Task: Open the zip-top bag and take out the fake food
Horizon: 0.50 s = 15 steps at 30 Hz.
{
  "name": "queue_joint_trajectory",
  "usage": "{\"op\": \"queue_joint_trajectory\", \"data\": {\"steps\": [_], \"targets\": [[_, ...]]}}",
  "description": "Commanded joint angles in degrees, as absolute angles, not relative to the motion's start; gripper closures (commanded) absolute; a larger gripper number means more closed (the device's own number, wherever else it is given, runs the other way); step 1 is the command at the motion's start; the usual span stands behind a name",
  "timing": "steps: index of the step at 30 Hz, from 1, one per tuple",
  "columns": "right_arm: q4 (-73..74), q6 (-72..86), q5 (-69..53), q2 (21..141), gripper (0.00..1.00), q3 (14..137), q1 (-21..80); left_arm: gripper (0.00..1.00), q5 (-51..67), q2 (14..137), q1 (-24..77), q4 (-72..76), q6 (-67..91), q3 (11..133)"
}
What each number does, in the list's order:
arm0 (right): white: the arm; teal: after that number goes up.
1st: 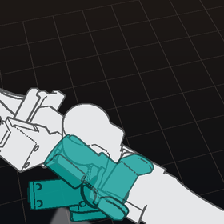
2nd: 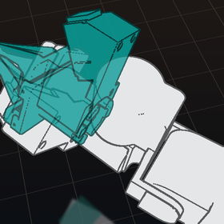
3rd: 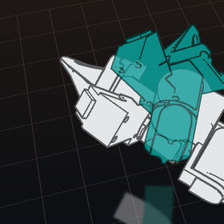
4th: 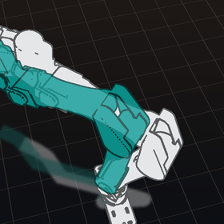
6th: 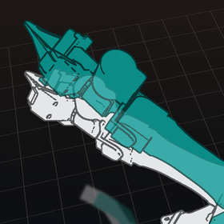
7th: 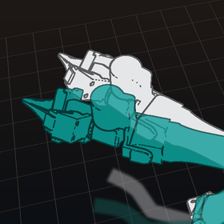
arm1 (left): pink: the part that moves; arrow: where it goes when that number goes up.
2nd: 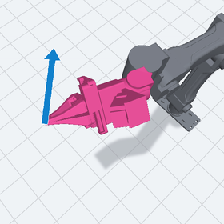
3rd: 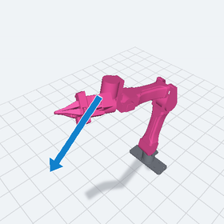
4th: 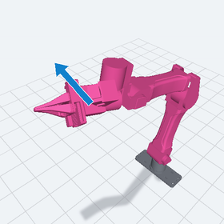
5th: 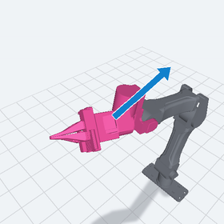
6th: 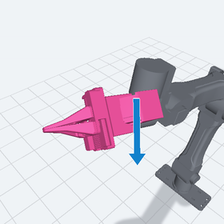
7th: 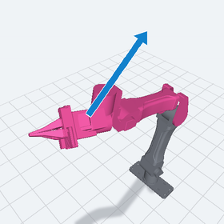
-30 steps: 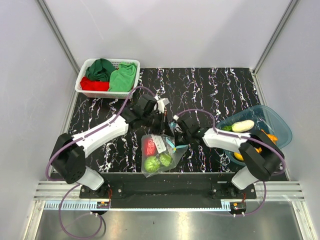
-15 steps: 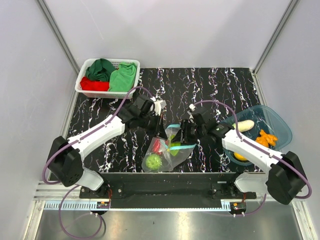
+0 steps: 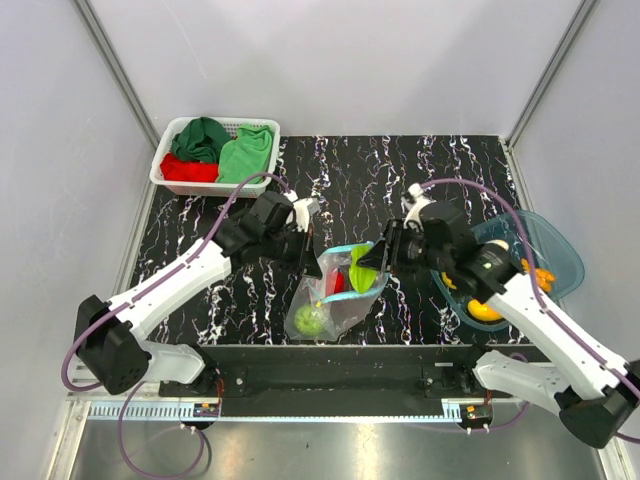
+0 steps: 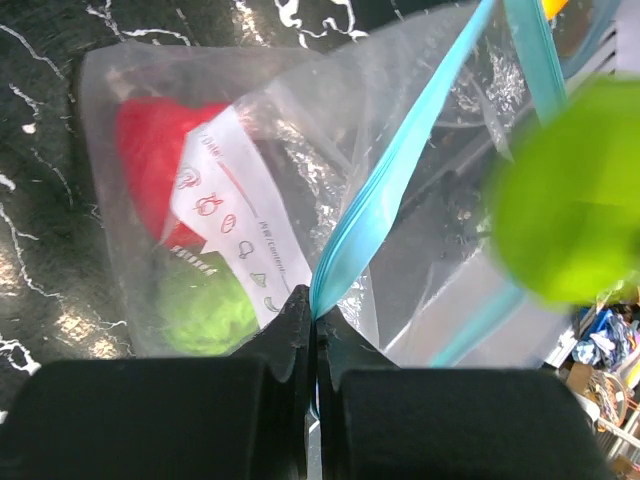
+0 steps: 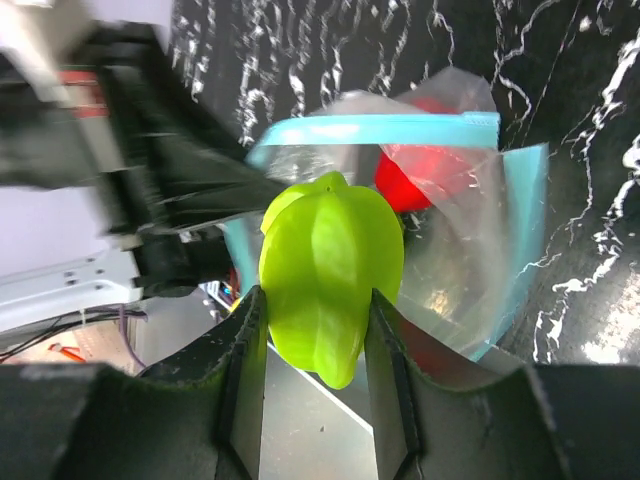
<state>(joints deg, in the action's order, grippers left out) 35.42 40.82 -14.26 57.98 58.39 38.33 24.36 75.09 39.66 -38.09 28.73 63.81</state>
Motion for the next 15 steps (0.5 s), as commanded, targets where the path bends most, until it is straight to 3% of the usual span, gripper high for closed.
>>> {"op": "queue_joint_trajectory", "data": {"steps": [1,7,11,15], "targets": [[44.44,38.32,-4.28,55.02,1.0,68.01,38.14,1.0,22.33,73.74,39.29,-39.81,27.51,63.98],[69.85,38.4,24.03,59.58,1.0,79.97,34.91,1.0,21.71,71.63,39.37,-40.61,29.09,64.07],[79.44,39.29,31.63,63.62,1.0,81.83,26.41,1.0,21.8,71.11,39.2,-40.61,29.0,63.81],[75.44,32.8,29.46,65.12,1.0,78.24,13.12,1.0,22.67,71.02,39.2,-40.52,29.7,64.16]]}}
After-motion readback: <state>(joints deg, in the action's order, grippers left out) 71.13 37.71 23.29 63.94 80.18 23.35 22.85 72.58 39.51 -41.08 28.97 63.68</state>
